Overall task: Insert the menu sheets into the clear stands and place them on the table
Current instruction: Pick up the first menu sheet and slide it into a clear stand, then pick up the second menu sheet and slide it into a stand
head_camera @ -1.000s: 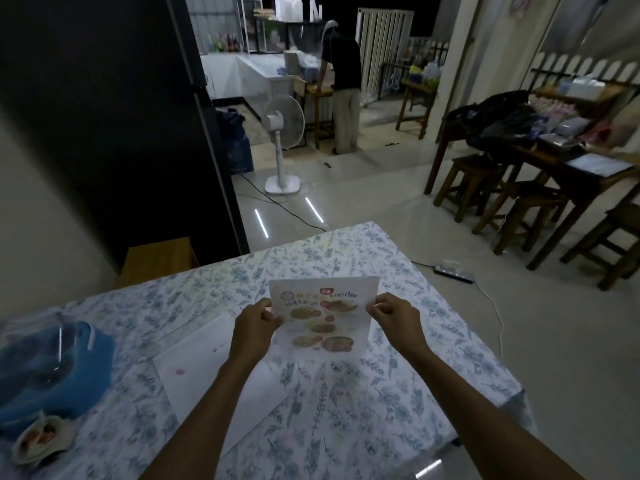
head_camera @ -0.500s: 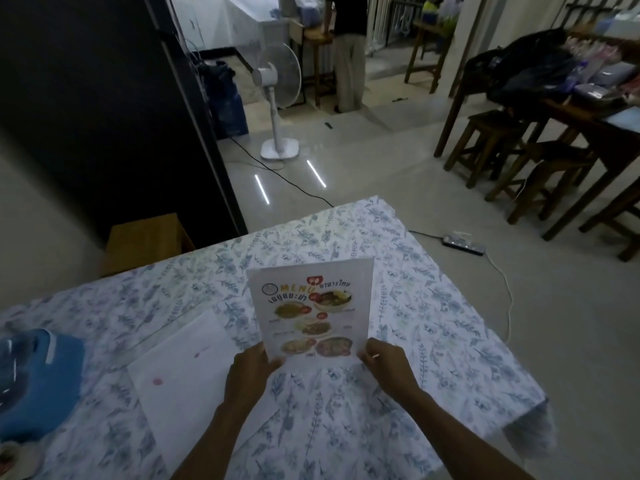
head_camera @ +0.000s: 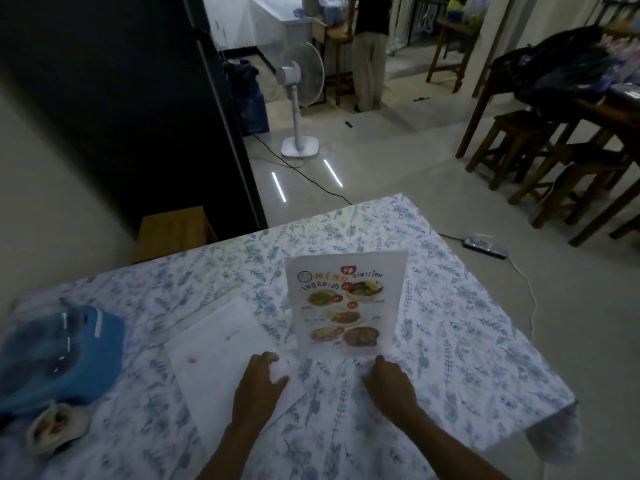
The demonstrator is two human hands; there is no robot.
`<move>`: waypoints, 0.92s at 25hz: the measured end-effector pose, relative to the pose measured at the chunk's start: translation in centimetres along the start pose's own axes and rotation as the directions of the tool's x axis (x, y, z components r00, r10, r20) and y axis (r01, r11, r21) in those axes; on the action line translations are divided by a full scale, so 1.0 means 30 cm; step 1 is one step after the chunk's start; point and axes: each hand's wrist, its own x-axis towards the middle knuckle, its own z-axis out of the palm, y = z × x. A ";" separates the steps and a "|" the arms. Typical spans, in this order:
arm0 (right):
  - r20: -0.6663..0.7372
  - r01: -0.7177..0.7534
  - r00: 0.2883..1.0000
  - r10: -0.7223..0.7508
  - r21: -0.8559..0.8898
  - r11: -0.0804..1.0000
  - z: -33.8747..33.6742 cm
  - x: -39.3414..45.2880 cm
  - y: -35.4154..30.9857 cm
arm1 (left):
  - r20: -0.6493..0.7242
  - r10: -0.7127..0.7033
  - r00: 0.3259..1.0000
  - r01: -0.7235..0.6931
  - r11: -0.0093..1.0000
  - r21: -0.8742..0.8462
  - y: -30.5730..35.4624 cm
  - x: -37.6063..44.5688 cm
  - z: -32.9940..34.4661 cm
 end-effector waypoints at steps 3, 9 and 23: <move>0.070 0.163 0.985 -0.158 -0.067 0.984 0.098 -0.072 -0.183 | -0.051 -0.030 0.998 0.030 1.000 -0.006 -0.109 -0.080 -0.083; 0.109 0.435 0.900 -0.422 -0.156 0.887 0.219 -0.183 -0.518 | -0.206 -0.145 0.968 0.132 0.988 -0.076 -0.342 -0.259 -0.253; 0.127 0.106 0.987 -0.101 -0.035 0.994 0.279 -0.110 -0.498 | -0.131 -0.426 0.895 0.371 0.875 -0.311 -0.362 -0.303 -0.132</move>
